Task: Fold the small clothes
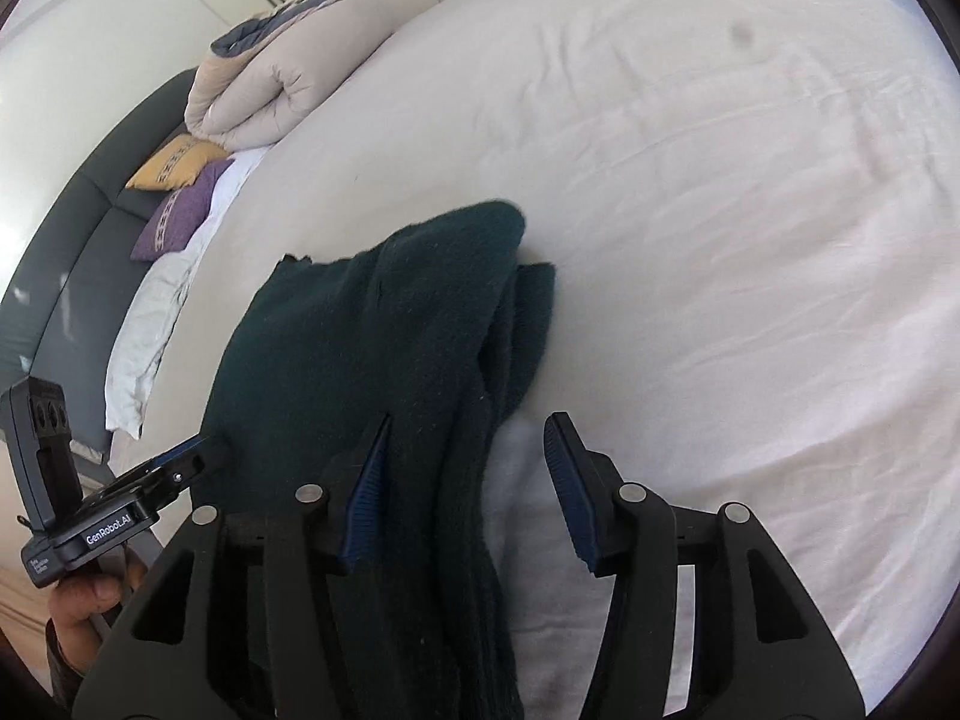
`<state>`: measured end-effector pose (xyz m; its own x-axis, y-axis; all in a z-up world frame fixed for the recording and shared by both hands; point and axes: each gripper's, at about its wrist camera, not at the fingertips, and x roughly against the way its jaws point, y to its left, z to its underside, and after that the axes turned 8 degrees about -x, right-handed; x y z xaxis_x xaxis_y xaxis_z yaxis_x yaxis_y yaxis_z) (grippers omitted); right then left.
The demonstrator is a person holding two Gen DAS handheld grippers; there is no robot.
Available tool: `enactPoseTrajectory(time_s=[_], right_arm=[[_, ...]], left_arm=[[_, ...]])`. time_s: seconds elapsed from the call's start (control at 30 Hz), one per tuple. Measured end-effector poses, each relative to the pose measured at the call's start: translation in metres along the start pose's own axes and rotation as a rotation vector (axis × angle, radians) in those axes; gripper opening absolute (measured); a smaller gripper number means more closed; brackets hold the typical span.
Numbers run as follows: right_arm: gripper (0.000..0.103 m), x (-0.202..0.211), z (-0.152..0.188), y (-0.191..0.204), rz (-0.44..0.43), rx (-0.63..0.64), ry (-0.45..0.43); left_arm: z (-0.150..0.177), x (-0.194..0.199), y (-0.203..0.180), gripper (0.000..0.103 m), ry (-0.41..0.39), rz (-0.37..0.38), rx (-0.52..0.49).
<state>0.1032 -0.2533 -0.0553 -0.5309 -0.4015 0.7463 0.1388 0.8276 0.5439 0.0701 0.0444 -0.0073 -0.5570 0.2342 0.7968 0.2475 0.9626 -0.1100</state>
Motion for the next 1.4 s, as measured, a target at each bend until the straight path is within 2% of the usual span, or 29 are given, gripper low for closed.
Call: enactPoseTrajectory(time_s=[0.1,0.2,0.3,0.37,0.43,0.5,0.57,0.63,0.77,0.83,0.93,1.0,1.1,1.27,1.33,1.4], right_arm=[[0.051,0.034,-0.007,-0.001,-0.007,-0.034,-0.096],[0.051,0.047,-0.012,0.023,-0.109,0.014,-0.103],[0.051,0.029,-0.006,0.052,-0.181,0.091,-0.038],[0.051,0.004,0.0,0.063,-0.169,0.106,0.009],[0.051,-0.018,-0.001,0.058,-0.155,0.072,0.049],[0.046,-0.041,-0.006,0.045,-0.147,0.009,0.093],[0.041,-0.052,-0.008,0.037,-0.169,0.003,0.087],[0.033,-0.057,-0.005,0.035,-0.153,0.038,0.074],[0.032,-0.059,-0.001,0.022,-0.192,0.04,0.055],[0.032,-0.056,0.0,0.02,-0.194,0.024,0.051],[0.035,-0.03,0.007,0.027,-0.151,0.027,0.024],[0.041,-0.013,0.015,0.033,-0.137,0.072,-0.008],[0.041,-0.008,0.031,0.026,-0.109,0.093,0.017],[0.041,0.016,0.048,0.014,-0.089,0.091,-0.035],[0.041,0.035,0.054,0.02,-0.044,0.121,-0.076],[0.042,0.059,0.062,0.026,-0.035,0.161,-0.137]], left_arm=[[-0.006,0.013,-0.009,0.057,-0.042,-0.023,-0.045],[-0.003,-0.004,-0.021,0.057,-0.006,-0.008,-0.072],[0.001,-0.035,-0.014,0.057,0.062,-0.023,-0.059],[0.004,-0.044,-0.012,0.063,0.053,-0.045,-0.075],[0.004,-0.045,-0.008,0.065,0.058,-0.028,-0.062],[-0.001,-0.058,-0.009,0.069,0.075,-0.024,-0.057],[-0.001,-0.063,-0.011,0.071,0.08,-0.041,-0.066],[0.0,-0.065,-0.013,0.072,0.077,-0.065,-0.074],[0.001,-0.065,-0.013,0.072,0.072,-0.075,-0.083],[0.0,-0.065,-0.013,0.072,0.077,-0.072,-0.079],[0.0,-0.063,-0.015,0.072,0.08,-0.078,-0.074],[0.002,-0.062,-0.016,0.072,0.078,-0.083,-0.068],[0.004,-0.056,-0.019,0.072,0.07,-0.09,-0.065],[0.014,-0.036,-0.023,0.07,0.044,-0.083,-0.056],[0.021,-0.019,-0.024,0.07,0.005,-0.063,-0.047],[0.031,0.008,-0.029,0.072,-0.08,-0.098,-0.063]])
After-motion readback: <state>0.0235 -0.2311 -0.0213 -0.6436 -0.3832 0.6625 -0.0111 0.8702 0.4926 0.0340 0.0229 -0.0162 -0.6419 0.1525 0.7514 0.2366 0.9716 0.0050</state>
